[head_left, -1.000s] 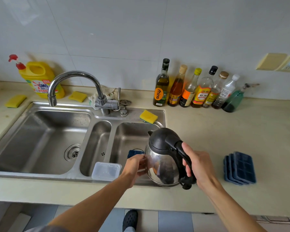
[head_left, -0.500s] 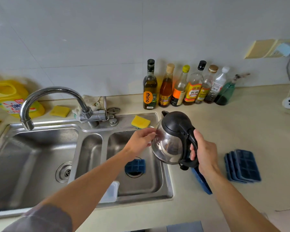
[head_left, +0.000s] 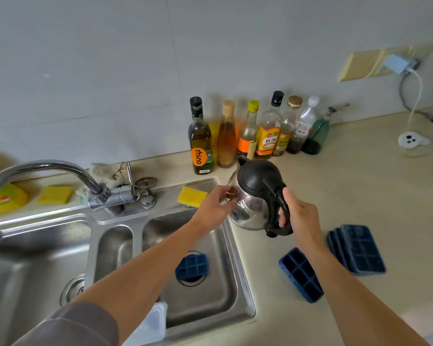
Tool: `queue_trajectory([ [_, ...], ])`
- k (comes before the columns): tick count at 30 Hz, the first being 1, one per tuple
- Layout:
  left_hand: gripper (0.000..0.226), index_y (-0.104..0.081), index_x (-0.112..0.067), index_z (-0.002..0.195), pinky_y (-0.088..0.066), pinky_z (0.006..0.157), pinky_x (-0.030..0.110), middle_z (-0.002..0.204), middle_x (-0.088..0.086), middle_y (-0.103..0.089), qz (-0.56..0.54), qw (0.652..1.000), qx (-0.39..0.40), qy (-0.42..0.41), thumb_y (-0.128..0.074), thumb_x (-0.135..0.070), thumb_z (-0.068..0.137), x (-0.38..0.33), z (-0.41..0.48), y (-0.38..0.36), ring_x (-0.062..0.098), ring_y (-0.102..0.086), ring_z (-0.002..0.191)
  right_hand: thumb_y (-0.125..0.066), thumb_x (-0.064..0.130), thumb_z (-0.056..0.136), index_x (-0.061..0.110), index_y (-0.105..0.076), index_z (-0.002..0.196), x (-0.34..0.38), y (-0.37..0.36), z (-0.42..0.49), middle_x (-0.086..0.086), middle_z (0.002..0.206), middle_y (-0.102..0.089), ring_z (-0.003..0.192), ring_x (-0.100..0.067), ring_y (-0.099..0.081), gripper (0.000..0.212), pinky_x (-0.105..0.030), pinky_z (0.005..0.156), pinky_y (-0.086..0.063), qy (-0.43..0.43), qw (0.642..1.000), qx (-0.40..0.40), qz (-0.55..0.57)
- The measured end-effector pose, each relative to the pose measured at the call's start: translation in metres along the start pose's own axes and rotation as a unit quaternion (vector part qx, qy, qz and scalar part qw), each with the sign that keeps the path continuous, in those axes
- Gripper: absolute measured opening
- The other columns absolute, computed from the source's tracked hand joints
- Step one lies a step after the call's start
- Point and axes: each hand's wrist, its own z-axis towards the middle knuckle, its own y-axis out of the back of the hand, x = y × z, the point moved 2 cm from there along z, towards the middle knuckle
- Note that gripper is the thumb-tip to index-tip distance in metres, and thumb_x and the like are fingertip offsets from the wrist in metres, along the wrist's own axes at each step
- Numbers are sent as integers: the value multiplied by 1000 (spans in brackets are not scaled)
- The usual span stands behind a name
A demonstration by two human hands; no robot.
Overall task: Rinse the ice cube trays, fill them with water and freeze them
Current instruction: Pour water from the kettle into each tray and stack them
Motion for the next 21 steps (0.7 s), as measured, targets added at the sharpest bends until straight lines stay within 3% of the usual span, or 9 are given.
queue_trajectory([
  [3,36,-53,-18,133,-50,93,19,123,-6,-67,-10,1000,5,6,-63,-11,99,1,4,-2,-3,-62,109,-57,61,90,20,-65,68,4,6,5,3,62,-65,57,-5,-60,47,-21,56,-48,36,998,-37,-41],
  [5,32,-56,-17,131,-50,82,14,117,-8,-69,-36,999,0,18,-60,-11,100,0,5,-2,-5,-64,99,-62,59,89,22,-66,86,11,11,4,10,77,-68,71,-4,-65,37,-20,61,-47,57,992,-78,-87],
  [7,29,-59,-15,130,-52,83,21,115,-6,-69,-78,996,-29,41,-59,-14,101,3,1,-2,5,-66,100,-65,57,88,20,-65,105,18,16,-6,9,94,-68,87,-7,-66,41,-20,67,-50,88,983,-123,-105],
  [10,31,-59,-11,130,-56,91,40,118,7,-68,-116,983,-115,87,-60,-20,101,17,-21,0,22,-65,105,-63,56,89,17,-64,104,35,17,-29,4,96,-65,89,-9,-63,41,-24,72,-53,186,967,-152,-87],
  [13,11,-67,-20,107,-55,96,52,106,7,-71,-72,977,-164,116,-59,-22,99,44,-57,6,29,-67,99,-60,50,92,15,-65,88,52,3,-48,1,79,-66,75,-14,-62,36,-25,65,-51,240,967,-61,-64],
  [15,8,-65,-27,97,-55,96,52,103,5,-71,-40,971,-193,136,-59,-23,99,62,-86,15,28,-67,98,-63,43,95,11,-66,84,54,-16,-58,-2,72,-66,70,-16,-62,35,-26,63,-49,221,972,38,-66],
  [18,12,-67,-20,106,-55,93,42,106,5,-72,23,956,-247,158,-57,-24,100,87,-130,36,24,-67,99,-65,36,98,10,-64,79,39,-52,-76,-8,73,-67,68,-15,-62,32,-26,65,-49,162,965,179,-105],
  [21,16,-70,-17,108,-55,83,33,97,0,-73,61,933,-301,188,-56,-21,100,109,-175,59,17,-67,88,-63,41,96,13,-63,77,10,-94,-102,-6,74,-69,69,-17,-64,33,-38,71,-55,103,935,292,-174],
])
